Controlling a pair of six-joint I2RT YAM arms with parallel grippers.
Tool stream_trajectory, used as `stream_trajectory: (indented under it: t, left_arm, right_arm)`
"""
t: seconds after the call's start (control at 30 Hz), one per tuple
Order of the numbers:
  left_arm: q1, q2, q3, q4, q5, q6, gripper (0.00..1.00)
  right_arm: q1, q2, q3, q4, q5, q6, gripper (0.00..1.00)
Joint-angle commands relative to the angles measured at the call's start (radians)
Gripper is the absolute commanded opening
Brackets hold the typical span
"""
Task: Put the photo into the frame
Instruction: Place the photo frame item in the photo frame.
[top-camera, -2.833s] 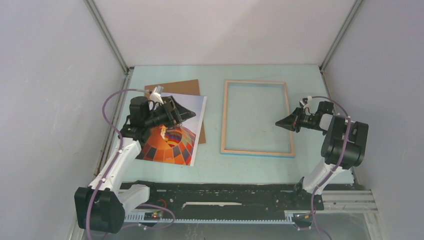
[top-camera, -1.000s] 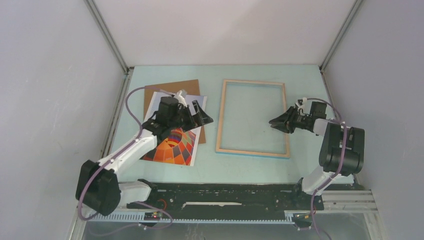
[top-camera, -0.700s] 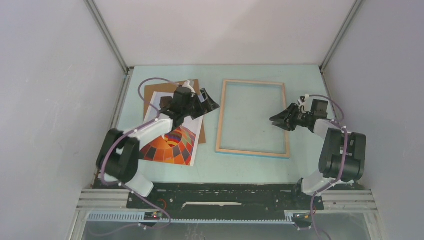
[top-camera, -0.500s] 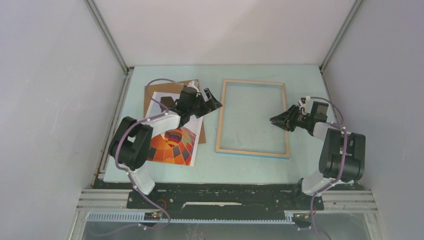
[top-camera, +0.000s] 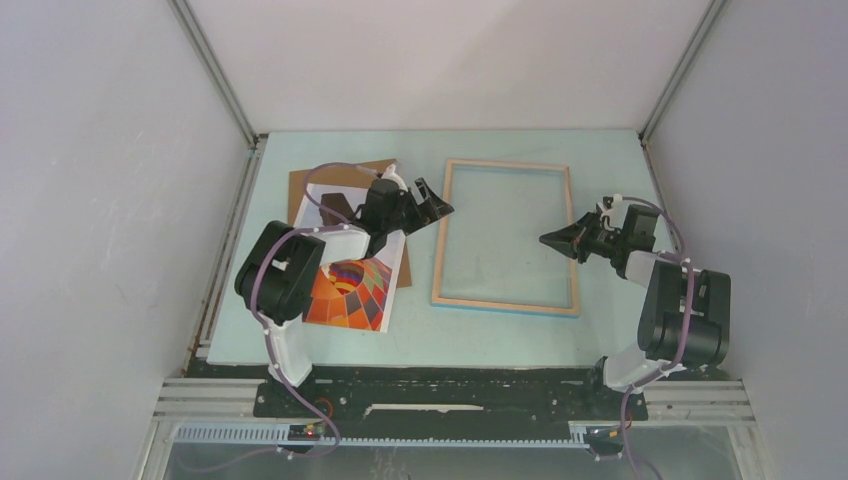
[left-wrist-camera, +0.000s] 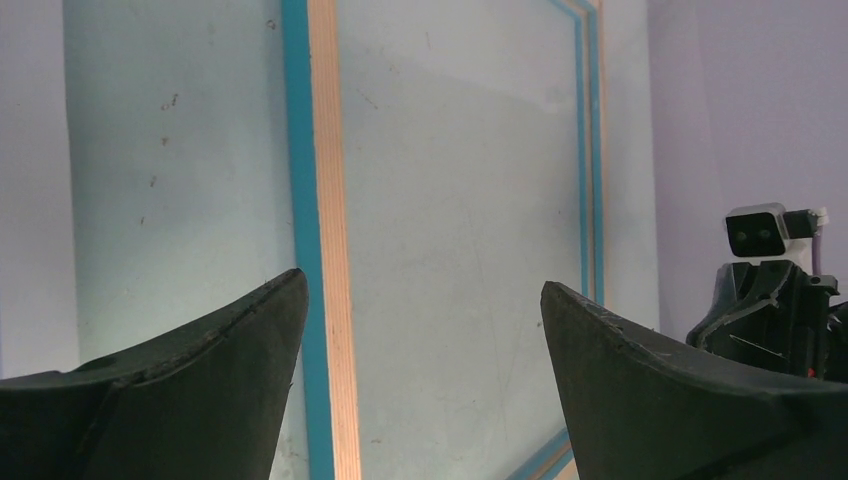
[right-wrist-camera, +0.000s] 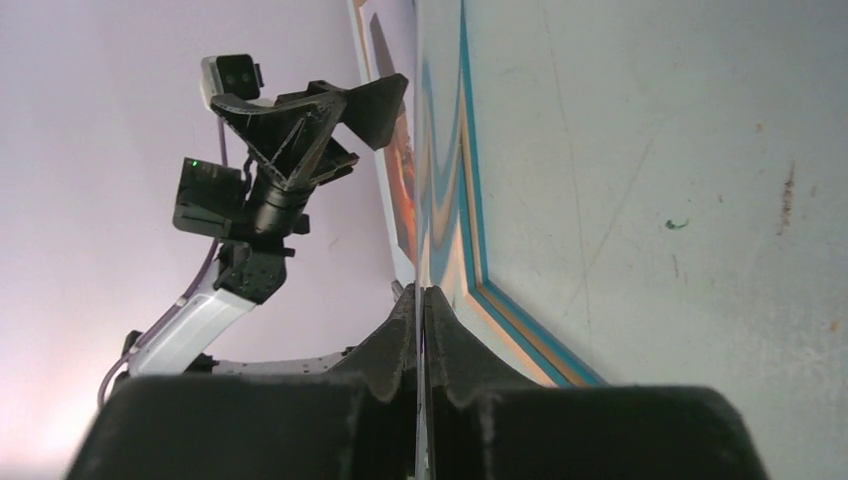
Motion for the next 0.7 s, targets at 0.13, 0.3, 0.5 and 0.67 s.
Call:
stream_trajectory:
  t: [0.13,0.3,0.5,0.67]
  left_arm:
    - [-0.006,0.024,-0.021,0.094,0.022,-0.026,0.93]
    - [-0.006,0.061,-0.003,0.103,0.046,-0.044,0.93]
    - [-0.006,0.080,0.011,0.105,0.059,-0.051,0.93]
    - [-0.006,0.099,0.025,0.106,0.075,-0.056,0.93]
  right_arm:
    - [-0.006,-0.024,-0.005,0.049,-0.099,0.027,0.00]
    - [-0.002,-0.011,0.005,-0.046,-0.077,-0.115,0.00]
    - [0.007,0.035,0.034,-0.091,-0.064,-0.203,0.00]
    - [-0.008,0.056,0.083,-0.191,-0.047,-0.289,0.00]
